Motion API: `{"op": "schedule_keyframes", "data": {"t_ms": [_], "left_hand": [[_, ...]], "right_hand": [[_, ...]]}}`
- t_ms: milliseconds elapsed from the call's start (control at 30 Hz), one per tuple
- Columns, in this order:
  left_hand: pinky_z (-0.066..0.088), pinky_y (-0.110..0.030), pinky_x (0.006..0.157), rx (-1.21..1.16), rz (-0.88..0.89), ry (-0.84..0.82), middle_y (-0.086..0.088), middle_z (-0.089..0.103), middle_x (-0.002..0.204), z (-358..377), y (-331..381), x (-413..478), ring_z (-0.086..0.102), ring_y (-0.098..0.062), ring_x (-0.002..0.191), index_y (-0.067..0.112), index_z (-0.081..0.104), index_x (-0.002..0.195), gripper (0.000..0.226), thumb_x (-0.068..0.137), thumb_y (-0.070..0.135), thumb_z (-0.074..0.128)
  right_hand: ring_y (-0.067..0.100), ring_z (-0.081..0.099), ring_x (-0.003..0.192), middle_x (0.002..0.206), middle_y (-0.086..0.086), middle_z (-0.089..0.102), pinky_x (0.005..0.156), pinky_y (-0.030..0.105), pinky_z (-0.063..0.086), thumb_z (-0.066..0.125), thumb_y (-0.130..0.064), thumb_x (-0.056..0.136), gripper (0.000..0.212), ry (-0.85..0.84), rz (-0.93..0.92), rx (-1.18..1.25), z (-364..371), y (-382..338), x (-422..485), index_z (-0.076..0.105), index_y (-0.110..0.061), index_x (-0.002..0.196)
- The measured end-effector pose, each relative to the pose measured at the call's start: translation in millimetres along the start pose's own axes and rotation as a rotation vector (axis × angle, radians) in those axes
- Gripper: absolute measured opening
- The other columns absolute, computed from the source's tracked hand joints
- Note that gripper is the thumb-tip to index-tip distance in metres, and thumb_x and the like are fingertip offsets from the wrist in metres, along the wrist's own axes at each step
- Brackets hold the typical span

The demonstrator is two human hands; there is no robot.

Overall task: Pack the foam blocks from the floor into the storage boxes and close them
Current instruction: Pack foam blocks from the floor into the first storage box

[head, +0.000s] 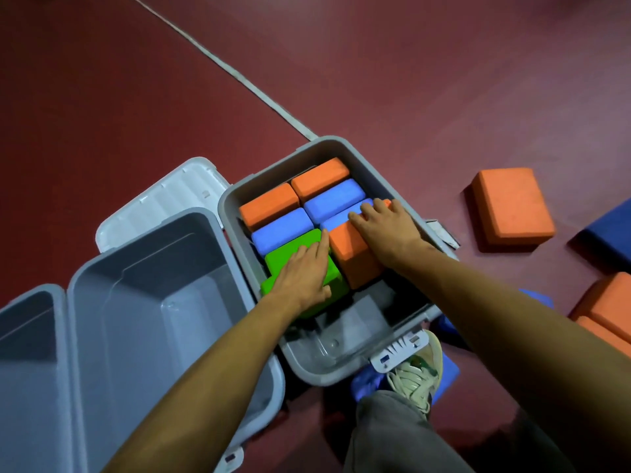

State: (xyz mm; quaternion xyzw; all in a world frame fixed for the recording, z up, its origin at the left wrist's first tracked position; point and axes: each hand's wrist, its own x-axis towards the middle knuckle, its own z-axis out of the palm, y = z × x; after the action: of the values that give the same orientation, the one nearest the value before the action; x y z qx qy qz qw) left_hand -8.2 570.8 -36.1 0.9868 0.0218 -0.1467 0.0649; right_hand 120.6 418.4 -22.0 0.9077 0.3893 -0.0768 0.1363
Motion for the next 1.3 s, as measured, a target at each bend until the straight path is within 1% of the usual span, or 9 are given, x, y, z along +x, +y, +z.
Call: {"op": "schedule_keyframes", "data": {"t_ms": [133,233,333,433,500,600,733,1133,1300], "left_hand": [[0.038,-0.040,0.107,0.064,0.041,0.038,-0.012,0.044,0.144,26,-5,7,0.045,-0.032,0.123,0.006,0.004,0.159,0.107,0.083,0.036,0.073],[0.036,-0.038,0.107,0.144,0.072,0.101,-0.008,0.049,0.142,45,-12,17,0.046,-0.029,0.123,0.009,0.018,0.158,0.101,0.081,0.042,0.074],[0.034,-0.040,0.110,0.164,0.074,0.178,-0.003,0.046,0.149,60,-14,29,0.044,-0.026,0.131,0.017,0.030,0.155,0.101,0.074,0.050,0.080],[0.015,-0.047,0.123,0.130,-0.027,0.137,-0.010,0.013,0.167,76,-15,37,0.016,-0.030,0.152,0.016,0.014,0.160,0.114,0.075,0.062,0.074],[0.002,-0.052,0.124,0.079,-0.155,0.088,-0.013,-0.010,0.167,86,-18,41,-0.008,-0.033,0.154,0.018,-0.005,0.161,0.125,0.074,0.077,0.062],[-0.004,-0.058,0.121,0.006,-0.242,0.032,-0.015,-0.024,0.164,95,-23,47,-0.022,-0.037,0.150,0.024,-0.021,0.157,0.132,0.070,0.087,0.054],[-0.005,-0.060,0.120,0.007,-0.239,0.001,-0.015,-0.028,0.162,94,-23,51,-0.027,-0.037,0.148,0.024,-0.025,0.155,0.132,0.070,0.088,0.053],[-0.009,-0.059,0.120,-0.006,-0.243,-0.051,-0.015,-0.033,0.160,91,-24,54,-0.031,-0.037,0.146,0.025,-0.029,0.153,0.130,0.073,0.087,0.052],[-0.006,-0.058,0.121,0.047,-0.292,-0.121,-0.019,-0.029,0.160,81,-12,52,-0.024,-0.040,0.149,0.021,-0.028,0.154,0.134,0.071,0.086,0.054]], "right_hand": [[0.034,0.035,0.137,0.147,0.008,0.039,0.106,0.049,0.033,0.048,-0.024,0.099,0.054,-0.032,-0.017,0.033,23,-6,10,0.031,-0.021,0.150],[0.039,0.033,0.139,0.148,0.013,0.039,0.107,0.052,0.032,0.029,-0.023,0.101,0.052,-0.057,-0.054,0.046,46,-7,18,0.031,-0.017,0.152],[0.050,0.045,0.131,0.136,0.025,0.053,0.101,0.061,0.040,0.011,-0.021,0.090,0.067,-0.006,-0.065,0.065,72,-4,19,0.049,-0.007,0.144],[0.054,0.054,0.122,0.133,0.032,0.057,0.095,0.062,0.048,0.024,-0.011,0.090,0.060,0.064,-0.070,0.025,106,-1,15,0.054,-0.002,0.141],[0.054,0.049,0.128,0.140,0.033,0.050,0.101,0.064,0.044,0.024,-0.008,0.091,0.060,0.119,-0.076,0.082,115,-3,15,0.048,0.000,0.145],[0.055,0.028,0.142,0.153,0.037,0.029,0.112,0.066,0.029,0.020,-0.008,0.095,0.060,0.155,0.008,0.135,122,-14,15,0.027,0.005,0.154],[0.053,-0.001,0.149,0.159,0.038,0.003,0.117,0.064,0.011,0.028,-0.010,0.088,0.074,0.125,0.035,0.183,124,-16,12,0.000,0.009,0.155],[0.052,-0.003,0.149,0.160,0.035,-0.003,0.119,0.063,0.006,0.016,-0.020,0.084,0.079,0.054,0.011,0.165,110,-11,9,-0.004,0.004,0.156],[0.048,-0.008,0.150,0.160,0.034,-0.011,0.121,0.058,0.004,0.028,-0.018,0.098,0.074,-0.074,-0.065,0.049,91,-1,7,-0.014,0.003,0.155]]}}
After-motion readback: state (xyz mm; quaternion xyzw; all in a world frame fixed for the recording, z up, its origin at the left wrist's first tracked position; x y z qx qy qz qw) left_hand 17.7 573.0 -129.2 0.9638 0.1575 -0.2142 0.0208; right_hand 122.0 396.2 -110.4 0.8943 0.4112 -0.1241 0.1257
